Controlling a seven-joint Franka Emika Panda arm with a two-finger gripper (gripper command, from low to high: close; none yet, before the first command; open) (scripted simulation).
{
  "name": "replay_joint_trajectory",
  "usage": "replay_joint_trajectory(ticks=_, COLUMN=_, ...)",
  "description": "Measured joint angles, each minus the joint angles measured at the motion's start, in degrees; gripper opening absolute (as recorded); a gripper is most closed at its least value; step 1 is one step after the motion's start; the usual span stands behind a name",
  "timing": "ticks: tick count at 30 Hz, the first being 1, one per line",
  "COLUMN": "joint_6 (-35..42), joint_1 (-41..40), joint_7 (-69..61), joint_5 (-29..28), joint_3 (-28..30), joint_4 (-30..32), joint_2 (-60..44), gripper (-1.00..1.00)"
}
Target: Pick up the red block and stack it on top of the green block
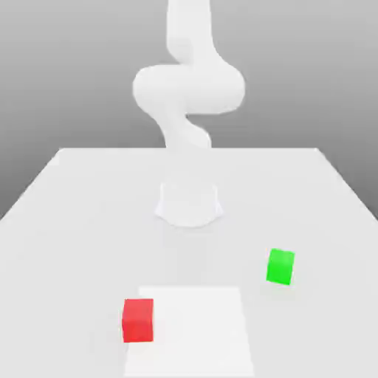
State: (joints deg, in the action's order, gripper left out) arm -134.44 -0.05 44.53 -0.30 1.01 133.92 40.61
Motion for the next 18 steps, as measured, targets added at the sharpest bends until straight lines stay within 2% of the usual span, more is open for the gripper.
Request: replay_joint_trajectory(ticks=18, joint_6=-19.2, joint_1=-1.7, joint_7=-11.9, joint_5=1.2, joint_3=7.3, joint_4=15.4, joint_2=-37.7, gripper=0.00)
